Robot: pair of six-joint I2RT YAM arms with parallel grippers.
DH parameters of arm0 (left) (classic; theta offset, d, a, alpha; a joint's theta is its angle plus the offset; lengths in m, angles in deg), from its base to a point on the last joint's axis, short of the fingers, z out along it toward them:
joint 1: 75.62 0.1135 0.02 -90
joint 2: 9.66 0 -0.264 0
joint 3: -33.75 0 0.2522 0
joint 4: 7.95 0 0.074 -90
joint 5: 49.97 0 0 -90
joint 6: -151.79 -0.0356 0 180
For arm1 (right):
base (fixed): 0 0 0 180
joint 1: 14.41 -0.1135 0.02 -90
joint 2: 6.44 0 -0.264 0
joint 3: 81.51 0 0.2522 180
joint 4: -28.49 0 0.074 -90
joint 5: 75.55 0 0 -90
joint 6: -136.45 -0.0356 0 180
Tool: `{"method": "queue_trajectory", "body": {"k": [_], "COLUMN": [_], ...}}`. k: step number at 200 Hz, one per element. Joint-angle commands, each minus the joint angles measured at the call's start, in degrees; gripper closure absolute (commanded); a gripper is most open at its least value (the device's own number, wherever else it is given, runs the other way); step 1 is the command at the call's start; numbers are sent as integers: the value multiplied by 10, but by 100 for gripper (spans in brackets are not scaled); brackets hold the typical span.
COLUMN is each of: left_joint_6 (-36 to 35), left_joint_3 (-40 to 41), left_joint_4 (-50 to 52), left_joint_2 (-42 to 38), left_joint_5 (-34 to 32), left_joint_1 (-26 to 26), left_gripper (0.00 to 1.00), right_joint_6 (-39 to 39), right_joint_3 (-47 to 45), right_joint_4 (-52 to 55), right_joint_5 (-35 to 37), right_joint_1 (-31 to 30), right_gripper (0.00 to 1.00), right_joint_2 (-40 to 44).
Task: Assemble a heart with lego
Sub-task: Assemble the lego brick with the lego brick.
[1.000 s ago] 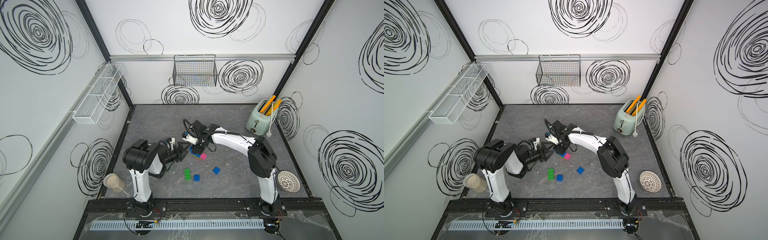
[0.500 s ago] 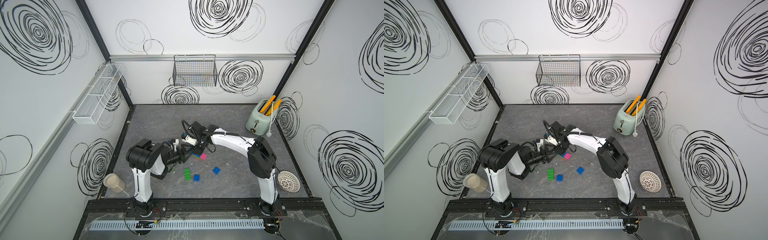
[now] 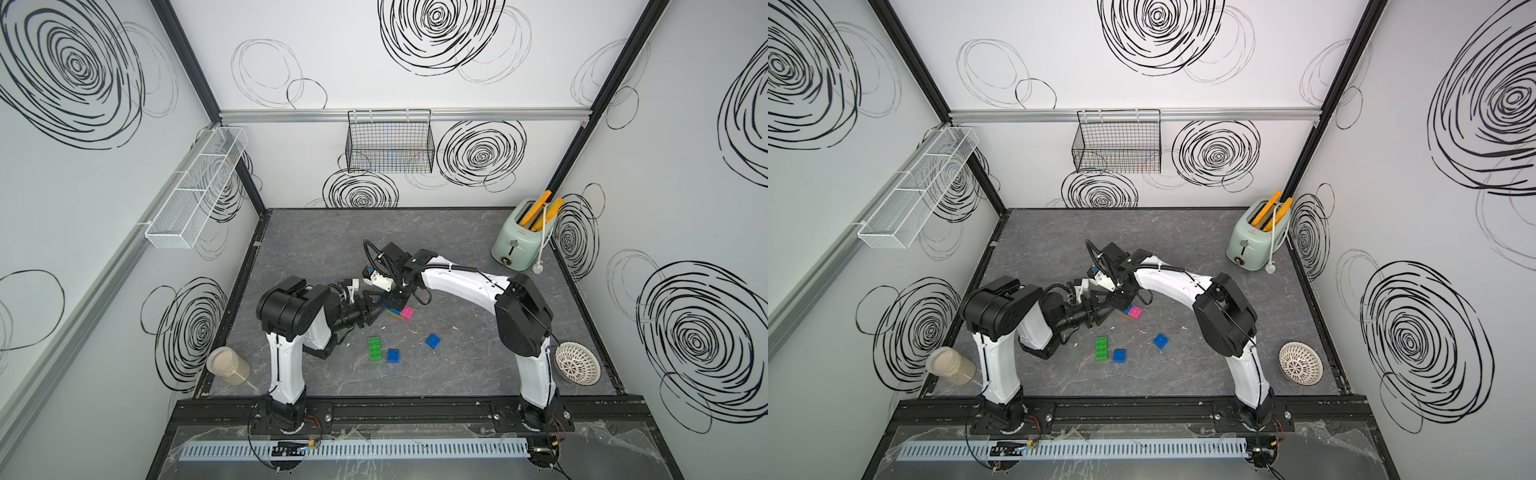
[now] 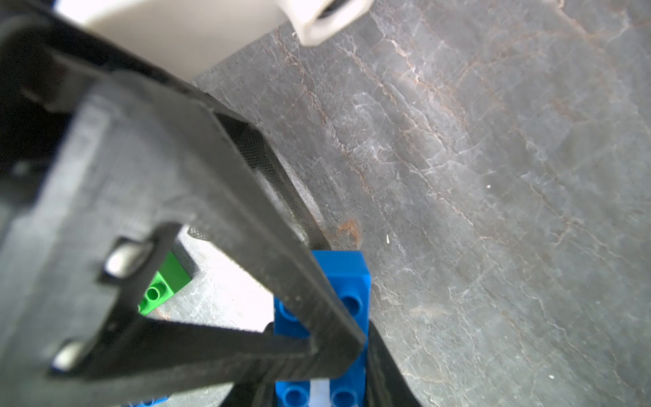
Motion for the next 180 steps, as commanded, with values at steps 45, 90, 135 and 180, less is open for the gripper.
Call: {"method": "queue_trajectory", "body": {"k": [45, 90, 135, 180], "left_joint_6": [18, 17, 15, 12], "left_joint_3": [-13, -9, -9, -6], "left_joint_4": [-81, -86, -87, -85], "left_joint_2": [14, 16, 18, 17], "left_joint_5": [18, 18, 19, 20], "left_joint_1": [-12, -12, -10, -9], "left_gripper": [46, 58, 65, 66], "right_joint_6": [19, 16, 11, -3], "right_joint_3": [-3, -2, -2, -19], "right_joint_4": [32, 31, 25, -2], "right_joint_5": [-6, -7, -18, -76], "right_joint_1": [-8, -6, -2, 26], "right_gripper": [71, 70, 63, 43], "right_joint_2": [-26, -25, -12, 39]}}
